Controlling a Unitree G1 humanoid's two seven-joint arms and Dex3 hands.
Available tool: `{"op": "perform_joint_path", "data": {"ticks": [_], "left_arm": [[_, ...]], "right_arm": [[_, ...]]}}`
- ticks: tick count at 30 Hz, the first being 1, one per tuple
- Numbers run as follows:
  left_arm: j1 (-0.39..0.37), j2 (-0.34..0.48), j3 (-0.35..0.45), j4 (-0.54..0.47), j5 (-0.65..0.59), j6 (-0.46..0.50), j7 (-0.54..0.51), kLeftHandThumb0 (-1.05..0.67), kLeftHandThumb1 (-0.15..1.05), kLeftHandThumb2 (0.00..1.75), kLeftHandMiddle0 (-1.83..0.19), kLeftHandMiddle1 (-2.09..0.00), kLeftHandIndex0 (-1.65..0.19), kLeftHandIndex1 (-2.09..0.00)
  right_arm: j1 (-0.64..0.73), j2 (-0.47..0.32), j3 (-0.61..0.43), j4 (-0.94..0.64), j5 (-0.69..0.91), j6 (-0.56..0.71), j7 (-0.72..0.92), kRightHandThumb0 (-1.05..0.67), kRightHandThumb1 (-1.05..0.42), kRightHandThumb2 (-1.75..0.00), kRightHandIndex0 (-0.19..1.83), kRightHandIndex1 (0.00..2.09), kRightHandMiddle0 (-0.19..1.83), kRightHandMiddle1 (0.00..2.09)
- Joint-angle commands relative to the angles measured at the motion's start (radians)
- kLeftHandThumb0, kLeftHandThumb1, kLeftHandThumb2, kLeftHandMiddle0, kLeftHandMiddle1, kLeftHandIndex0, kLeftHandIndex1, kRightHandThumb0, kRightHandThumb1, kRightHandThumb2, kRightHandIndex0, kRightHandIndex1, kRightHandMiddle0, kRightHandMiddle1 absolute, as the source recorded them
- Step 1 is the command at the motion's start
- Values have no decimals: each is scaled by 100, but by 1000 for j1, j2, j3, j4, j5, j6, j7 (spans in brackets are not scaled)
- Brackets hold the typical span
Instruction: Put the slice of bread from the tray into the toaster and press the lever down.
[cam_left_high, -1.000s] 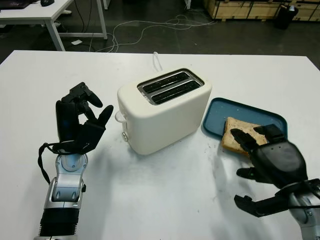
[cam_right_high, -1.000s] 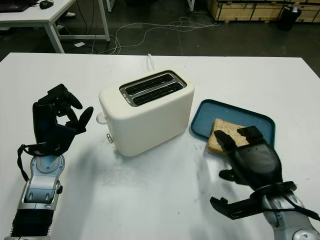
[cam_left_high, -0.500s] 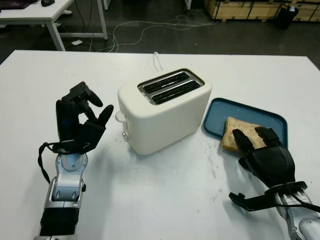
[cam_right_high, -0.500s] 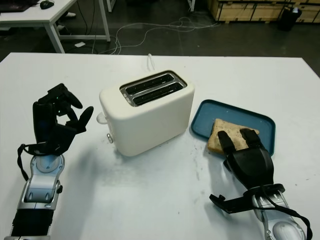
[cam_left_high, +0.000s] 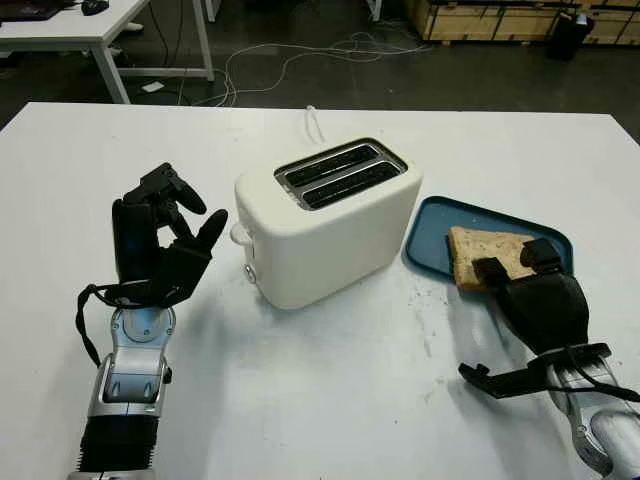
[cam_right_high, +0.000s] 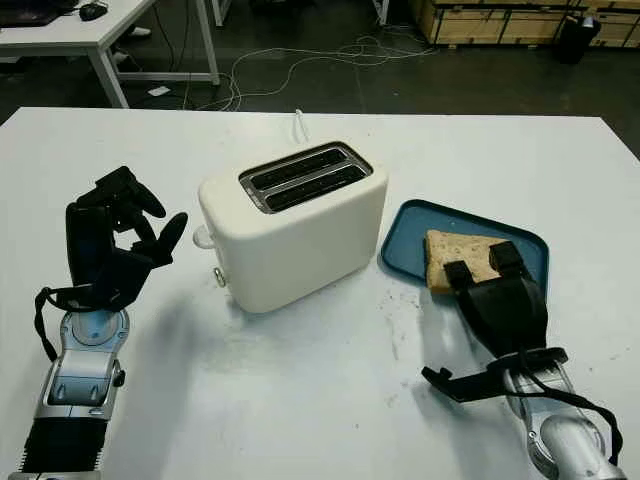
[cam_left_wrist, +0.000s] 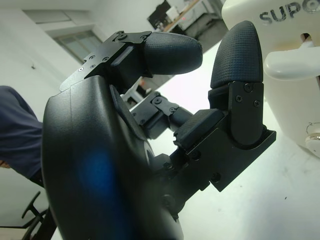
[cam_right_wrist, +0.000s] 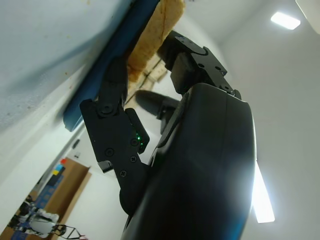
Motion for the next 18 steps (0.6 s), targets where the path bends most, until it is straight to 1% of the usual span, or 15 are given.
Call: {"op": "perform_joint_path", "data": {"ticks": [1,2,3,4,5,6,7,8,11,13,14,15,18], "left_arm": [[4,3,2,-8,-3,-11,-2,-73,30,95,-114,-174,-80,-174],[4,4,2,-7,-3,-16,-2,-73,30,95,-114,-174,-80,-174],[4,7,2,-3,-3,-23,-2,-73,31,95,-114,-174,-79,-174],[4,8,2,0,-1,-27,-2,-73,31,95,-114,-174,-79,-174],[4,9,2,1,0,-29,-1,-73,31,95,-114,-174,-79,-175],[5,10,1,0,2,-28,-1,-74,31,95,-114,-174,-79,-175],[6,10,1,-1,4,-26,-1,-74,32,95,-114,-174,-79,-175],[7,8,2,-3,2,-22,-3,-74,32,94,-114,-175,-79,-175],[7,3,2,-3,-3,-19,-3,-73,32,94,-114,-174,-80,-175],[7,2,1,-4,0,-15,-1,-74,32,94,-114,-174,-80,-174],[8,2,1,-4,0,-17,-1,-74,32,94,-114,-174,-80,-174],[8,2,1,-3,1,-18,-1,-74,32,94,-114,-174,-80,-173],[8,4,-1,-3,8,-16,1,-74,32,94,-114,-174,-80,-174]], "right_arm": [[30,-14,27,35,27,-17,19,-26,-84,-41,71,174,28,148],[30,-16,28,35,44,-26,12,-27,-84,-41,82,175,29,152],[30,-18,27,41,67,-45,-17,-28,-84,-40,88,175,30,154],[28,-22,27,43,86,-56,-23,-35,-88,-39,100,175,31,164],[26,-25,28,45,102,-63,-26,-45,-90,-55,121,175,41,170],[26,-28,23,43,134,-83,-34,-49,-91,-62,131,175,46,172],[25,-33,20,43,158,-100,-45,-53,-92,-69,143,175,56,173],[22,-41,20,47,176,-122,-71,-55,-92,-76,151,175,61,174],[5,-60,14,78,212,-193,-186,-54,-92,-85,156,175,57,174],[-11,-64,4,107,244,-247,-259,-51,-92,-83,157,175,49,175],[-22,-64,-2,124,261,-273,-295,-49,-92,-76,153,175,45,175],[-34,-65,-11,138,289,-306,-317,-48,-92,-74,149,175,43,175],[-72,-74,-31,170,336,-380,-375,-47,-92,-76,129,175,34,175]]}}
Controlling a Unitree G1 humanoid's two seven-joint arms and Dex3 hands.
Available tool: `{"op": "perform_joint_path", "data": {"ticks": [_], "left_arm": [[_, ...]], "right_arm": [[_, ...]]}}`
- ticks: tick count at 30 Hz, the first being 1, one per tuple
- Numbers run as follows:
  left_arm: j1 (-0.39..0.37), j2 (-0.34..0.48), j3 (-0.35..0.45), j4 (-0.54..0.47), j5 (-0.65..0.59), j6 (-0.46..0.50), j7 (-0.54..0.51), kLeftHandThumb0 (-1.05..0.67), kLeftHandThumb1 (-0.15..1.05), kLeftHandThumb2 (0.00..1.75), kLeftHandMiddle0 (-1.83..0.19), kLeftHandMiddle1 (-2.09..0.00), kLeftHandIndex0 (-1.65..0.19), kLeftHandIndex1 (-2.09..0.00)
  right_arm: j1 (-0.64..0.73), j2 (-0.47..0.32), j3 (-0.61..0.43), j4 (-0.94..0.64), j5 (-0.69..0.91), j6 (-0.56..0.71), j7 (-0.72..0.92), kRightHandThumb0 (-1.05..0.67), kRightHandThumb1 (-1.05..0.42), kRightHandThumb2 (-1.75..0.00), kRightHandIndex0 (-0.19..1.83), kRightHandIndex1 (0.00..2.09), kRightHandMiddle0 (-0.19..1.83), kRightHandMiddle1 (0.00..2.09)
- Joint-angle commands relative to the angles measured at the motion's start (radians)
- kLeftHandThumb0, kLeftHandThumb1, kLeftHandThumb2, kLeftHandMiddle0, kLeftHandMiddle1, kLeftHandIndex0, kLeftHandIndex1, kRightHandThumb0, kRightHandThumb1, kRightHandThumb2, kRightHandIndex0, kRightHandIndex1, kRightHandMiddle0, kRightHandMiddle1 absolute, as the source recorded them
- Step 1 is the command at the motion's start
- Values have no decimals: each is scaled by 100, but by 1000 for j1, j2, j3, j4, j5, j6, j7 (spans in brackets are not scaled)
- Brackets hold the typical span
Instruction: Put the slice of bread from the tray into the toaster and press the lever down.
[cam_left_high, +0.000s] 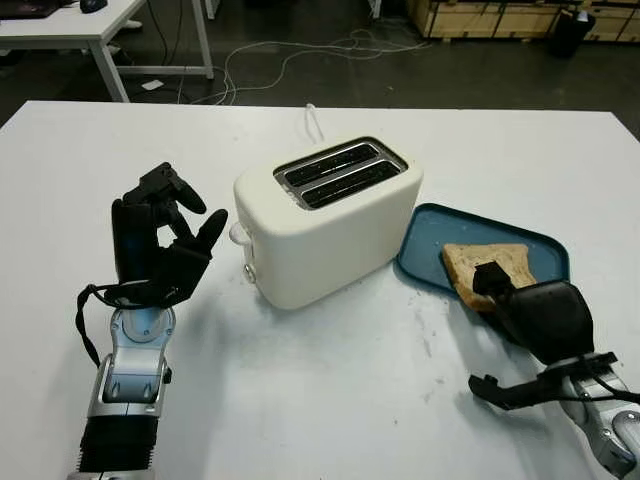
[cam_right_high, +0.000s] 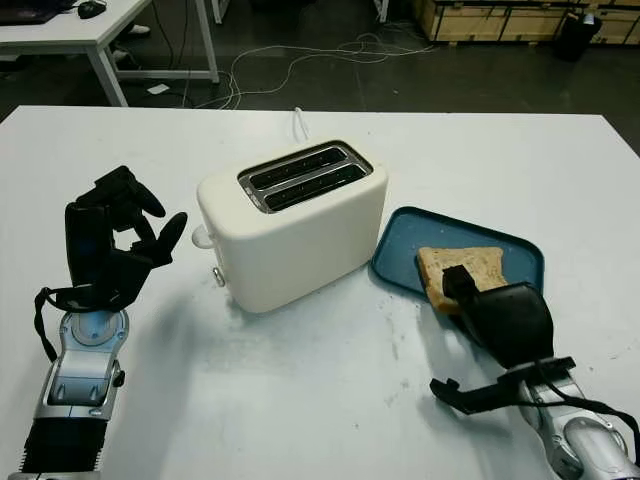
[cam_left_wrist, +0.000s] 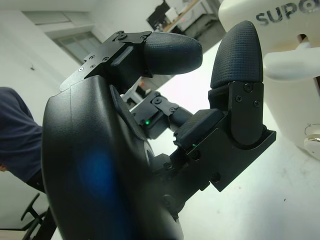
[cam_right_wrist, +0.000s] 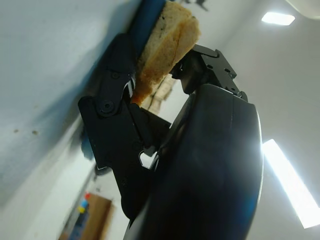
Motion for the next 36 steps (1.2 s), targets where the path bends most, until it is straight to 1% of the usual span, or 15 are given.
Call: {"op": "perform_joint_path", "data": {"ticks": [1,3,5,6,8,14,17,20,21,24,25,28,31,33,36], "left_arm": [[7,4,-2,-1,5,-9,1,-75,32,94,-114,-174,-80,-174],[7,2,-1,2,-1,-14,1,-74,32,93,-114,-174,-80,-174],[7,2,0,5,-5,-16,0,-74,32,93,-114,-174,-80,-174],[7,0,1,3,-7,-13,-1,-75,32,93,-114,-173,-80,-174],[8,0,1,1,-8,-12,-3,-74,32,93,-114,-173,-80,-173],[9,6,-1,5,8,-17,5,-75,33,93,-114,-174,-79,-174],[9,6,0,4,2,-18,-1,-75,33,93,-113,-174,-79,-175],[8,5,0,3,-2,-18,-3,-74,32,94,-113,-174,-79,-174],[8,5,0,1,0,-14,-2,-74,32,94,-113,-174,-79,-174],[10,6,1,-2,5,-7,0,-76,32,94,-114,-174,-79,-175],[10,5,1,-1,3,-8,-1,-75,32,94,-114,-174,-79,-175],[10,2,1,-4,0,-6,-1,-74,32,93,-114,-174,-79,-175],[10,2,0,-3,1,-9,0,-74,32,93,-114,-174,-79,-174],[8,2,0,-1,-2,-12,0,-73,32,93,-114,-174,-79,-174],[5,1,0,3,-5,-18,-1,-73,31,94,-114,-174,-79,-173]], "right_arm": [[-57,-16,-26,-9,46,-51,-33,-48,-92,-77,125,175,33,175],[-72,-26,-41,-20,73,-68,-9,-49,-92,-78,121,175,35,175],[-92,-30,-59,-20,111,-103,3,-49,-92,-72,115,175,37,175],[-98,-33,-68,-30,130,-103,33,-49,-92,-67,111,175,38,175],[-109,-41,-80,-47,153,-98,91,-50,-92,-67,110,175,40,175],[-137,-39,-113,-71,269,-90,279,-55,-92,-63,119,175,52,175],[-156,-36,-128,-68,312,-107,333,-56,-92,-62,124,175,56,175],[-198,-57,-156,-73,366,-108,414,-56,-92,-68,127,175,59,175],[-231,-66,-171,-65,389,-106,438,-57,-92,-72,126,175,58,175],[-352,-91,-216,-4,468,-117,501,-59,-92,-74,119,175,53,175],[-412,-104,-225,35,498,-128,528,-58,-92,-69,101,175,45,175],[-605,-134,-224,177,542,-168,580,-58,-92,-65,84,175,37,175],[-783,-135,-206,321,569,-234,604,-57,-92,-57,77,175,38,175],[-888,-130,-189,391,578,-249,634,-56,-92,-52,68,175,37,175],[-1041,-109,-176,505,611,-290,680,-53,-92,-43,63,175,41,175]]}}
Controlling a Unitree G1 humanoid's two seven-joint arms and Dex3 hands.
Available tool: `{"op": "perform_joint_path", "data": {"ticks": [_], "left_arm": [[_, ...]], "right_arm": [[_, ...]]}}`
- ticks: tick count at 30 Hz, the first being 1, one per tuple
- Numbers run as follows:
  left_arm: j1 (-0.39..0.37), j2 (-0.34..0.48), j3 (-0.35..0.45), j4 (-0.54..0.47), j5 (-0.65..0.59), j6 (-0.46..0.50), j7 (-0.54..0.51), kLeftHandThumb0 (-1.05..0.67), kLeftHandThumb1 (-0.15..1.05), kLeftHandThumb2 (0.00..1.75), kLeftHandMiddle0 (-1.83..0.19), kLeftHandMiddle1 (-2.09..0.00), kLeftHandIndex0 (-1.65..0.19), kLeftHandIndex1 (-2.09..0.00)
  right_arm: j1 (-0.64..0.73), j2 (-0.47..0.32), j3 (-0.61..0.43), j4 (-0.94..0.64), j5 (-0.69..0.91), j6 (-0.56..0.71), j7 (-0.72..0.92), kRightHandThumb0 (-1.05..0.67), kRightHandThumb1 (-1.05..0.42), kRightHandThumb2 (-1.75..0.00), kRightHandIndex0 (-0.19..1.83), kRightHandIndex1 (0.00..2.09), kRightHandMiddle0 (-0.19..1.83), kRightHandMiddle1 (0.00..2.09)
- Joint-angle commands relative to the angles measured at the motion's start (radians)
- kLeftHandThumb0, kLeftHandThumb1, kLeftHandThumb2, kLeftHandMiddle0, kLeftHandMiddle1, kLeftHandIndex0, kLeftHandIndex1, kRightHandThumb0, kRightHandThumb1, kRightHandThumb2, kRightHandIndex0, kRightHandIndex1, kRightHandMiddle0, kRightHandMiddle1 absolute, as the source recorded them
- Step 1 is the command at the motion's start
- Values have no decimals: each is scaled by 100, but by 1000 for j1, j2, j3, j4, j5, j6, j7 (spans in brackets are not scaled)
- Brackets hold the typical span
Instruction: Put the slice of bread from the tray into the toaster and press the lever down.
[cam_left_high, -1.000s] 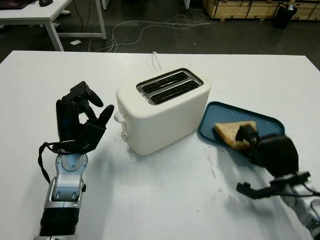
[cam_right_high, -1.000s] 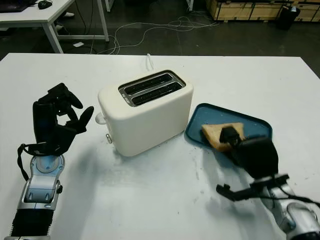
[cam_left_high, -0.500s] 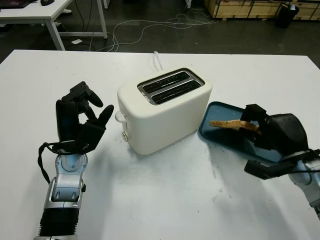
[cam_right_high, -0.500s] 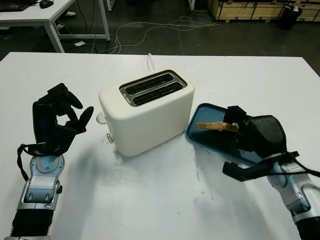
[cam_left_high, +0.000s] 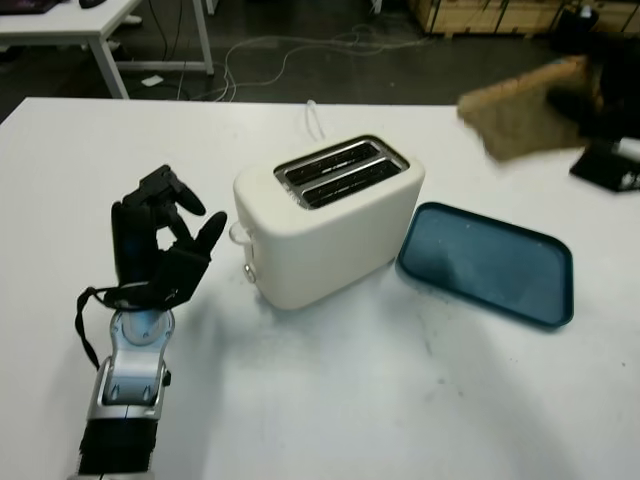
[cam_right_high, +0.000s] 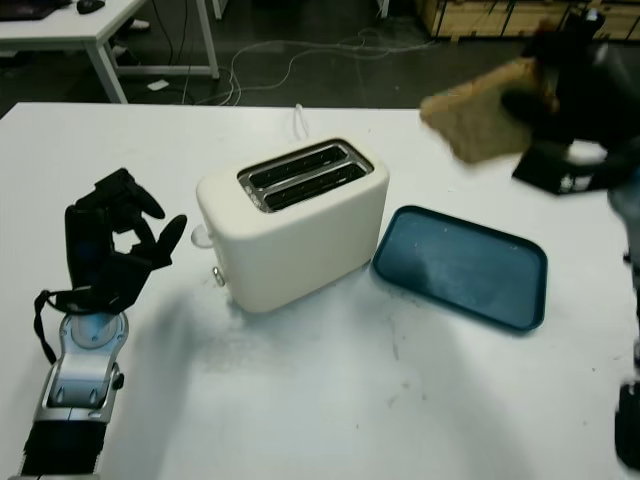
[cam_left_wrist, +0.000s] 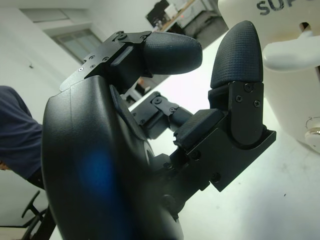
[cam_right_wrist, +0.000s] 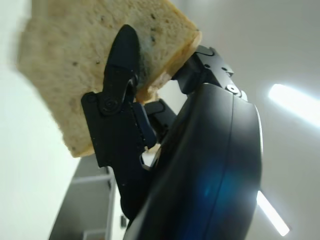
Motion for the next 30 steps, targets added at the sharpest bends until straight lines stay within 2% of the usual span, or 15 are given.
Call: {"op": "perform_joint_path", "data": {"ticks": [1,8,13,18,22,25,30], "left_arm": [[-5,3,-1,6,-3,-16,-1,-73,31,95,-114,-174,-79,-174],[-5,-3,0,-8,-2,5,0,-74,31,95,-114,-173,-80,-174],[-4,-1,-1,-10,3,5,2,-73,31,95,-114,-173,-80,-173],[-4,1,0,-9,9,5,5,-74,32,95,-114,-173,-79,-173],[-2,0,0,-14,15,12,8,-74,32,94,-114,-173,-79,-173],[-1,-1,1,-16,10,14,5,-74,32,94,-114,-173,-79,-174],[1,-3,2,-15,-1,8,2,-73,32,94,-114,-173,-79,-173]], "right_arm": [[-111,16,11,72,31,-33,28,-53,-92,-38,69,175,48,175],[-377,88,38,270,85,-58,146,-59,-92,-27,80,175,63,175],[-468,160,74,322,97,-39,218,-58,-92,-26,94,175,78,175],[-484,237,101,312,105,31,294,-49,-92,-25,103,175,85,175],[-457,281,104,273,156,6,404,-38,-92,-28,103,175,82,175],[-437,296,111,256,181,-37,478,-40,-92,-34,105,175,84,175],[-379,322,130,174,182,42,526,-40,-92,-33,106,175,85,175]]}}
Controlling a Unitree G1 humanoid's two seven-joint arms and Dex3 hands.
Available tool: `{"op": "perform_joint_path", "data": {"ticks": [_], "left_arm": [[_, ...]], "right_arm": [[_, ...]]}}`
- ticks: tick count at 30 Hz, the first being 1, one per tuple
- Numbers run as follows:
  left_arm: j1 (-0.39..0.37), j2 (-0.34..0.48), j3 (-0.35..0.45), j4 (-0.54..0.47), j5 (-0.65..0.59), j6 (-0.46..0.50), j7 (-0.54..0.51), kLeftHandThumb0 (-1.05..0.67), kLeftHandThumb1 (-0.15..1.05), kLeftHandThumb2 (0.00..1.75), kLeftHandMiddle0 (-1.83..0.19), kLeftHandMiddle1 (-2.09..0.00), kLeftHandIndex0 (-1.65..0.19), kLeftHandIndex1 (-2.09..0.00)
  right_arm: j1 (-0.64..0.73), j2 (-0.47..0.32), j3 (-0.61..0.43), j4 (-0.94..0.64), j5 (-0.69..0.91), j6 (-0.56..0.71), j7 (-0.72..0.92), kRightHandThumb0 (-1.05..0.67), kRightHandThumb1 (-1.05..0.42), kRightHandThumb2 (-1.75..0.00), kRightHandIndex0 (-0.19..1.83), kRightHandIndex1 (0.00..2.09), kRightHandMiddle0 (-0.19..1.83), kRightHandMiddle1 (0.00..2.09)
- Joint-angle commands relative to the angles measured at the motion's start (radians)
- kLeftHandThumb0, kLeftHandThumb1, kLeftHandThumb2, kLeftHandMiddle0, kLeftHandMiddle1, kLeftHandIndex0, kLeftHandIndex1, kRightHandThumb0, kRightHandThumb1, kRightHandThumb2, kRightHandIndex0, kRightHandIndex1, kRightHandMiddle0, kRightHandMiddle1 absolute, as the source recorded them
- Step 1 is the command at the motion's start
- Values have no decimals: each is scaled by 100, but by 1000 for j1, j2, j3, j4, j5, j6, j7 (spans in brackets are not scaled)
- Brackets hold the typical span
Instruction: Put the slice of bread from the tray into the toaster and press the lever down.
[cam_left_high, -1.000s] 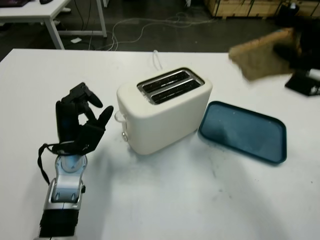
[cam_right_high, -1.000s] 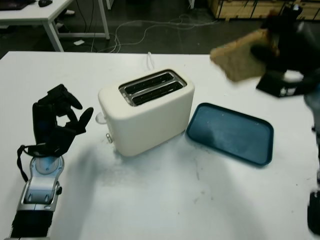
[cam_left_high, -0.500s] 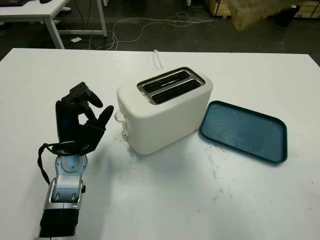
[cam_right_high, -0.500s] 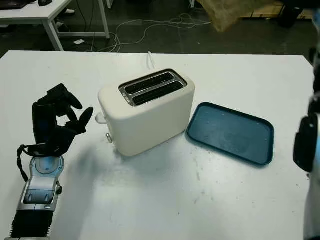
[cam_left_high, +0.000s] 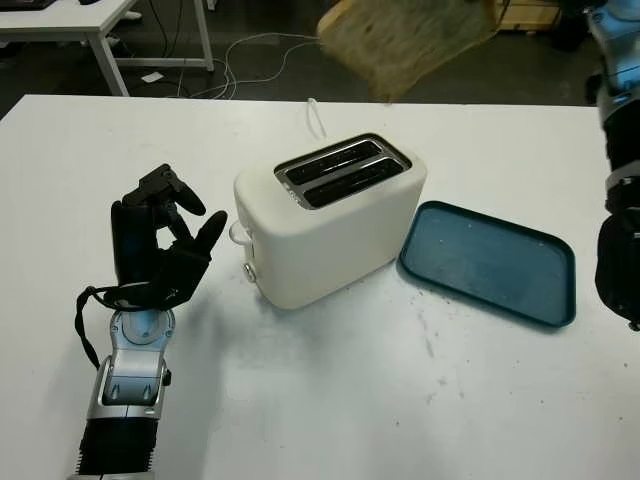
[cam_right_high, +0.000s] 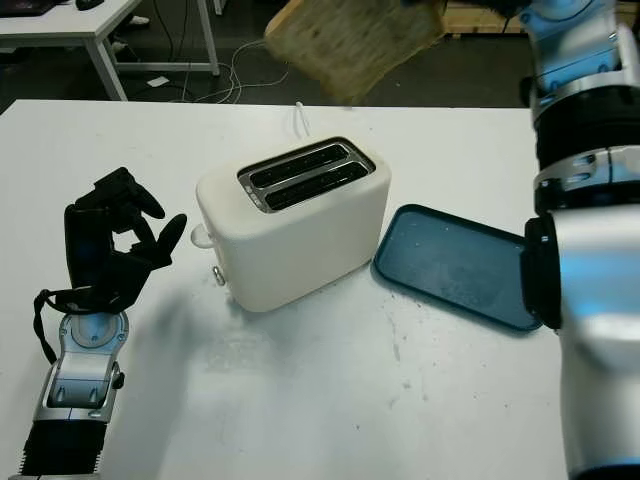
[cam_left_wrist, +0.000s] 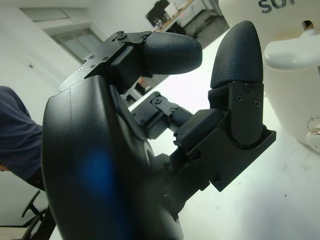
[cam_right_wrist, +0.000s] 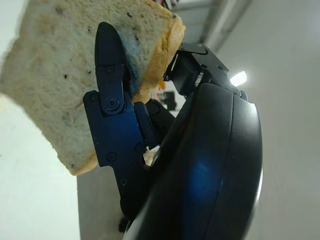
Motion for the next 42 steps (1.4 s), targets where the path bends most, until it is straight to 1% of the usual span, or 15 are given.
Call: {"op": "perform_joint_path", "data": {"ticks": [1,4,10,16,22,30,33,35,38,42], "left_arm": [[2,-3,1,-9,-3,2,1,-73,32,94,-114,-173,-79,-173],[1,-2,1,-9,2,5,4,-73,32,95,-113,-174,-79,-174],[2,-3,1,-10,4,6,6,-74,31,95,-113,-174,-78,-174],[3,-2,-1,-12,14,9,10,-73,31,95,-113,-174,-78,-174],[4,-3,-1,-11,7,7,6,-72,31,96,-114,-175,-79,-175],[5,-5,-1,-9,7,5,8,-73,31,97,-114,-174,-78,-174],[3,-2,0,2,4,-11,10,-73,30,96,-114,-174,-78,-174],[5,-2,1,-2,5,-2,9,-73,31,97,-114,-174,-78,-174],[9,-11,1,-24,4,27,8,-73,30,96,-114,-174,-79,-174],[9,-7,-1,-18,10,17,11,-73,31,97,-114,-174,-79,-175]], "right_arm": [[37,13,10,-35,15,43,21,-41,-92,-34,105,175,84,175],[67,9,20,-71,14,68,45,-43,-92,-37,101,175,80,175],[98,0,21,-79,29,20,89,-41,-92,-41,102,175,78,175],[99,-1,20,-61,43,16,112,-44,-92,-41,102,175,80,175],[103,3,31,-50,27,58,111,-46,-92,-41,102,175,80,175],[82,-9,24,-40,35,-11,109,-46,-92,-43,104,175,81,175],[85,-4,31,-28,36,9,131,-45,-92,-43,103,175,81,175],[90,0,40,-21,30,25,144,-48,-92,-43,102,175,80,175],[102,0,58,-14,17,8,149,-48,-92,-44,101,175,78,175],[109,0,85,1,18,-18,197,-47,-92,-45,102,175,75,175]]}}
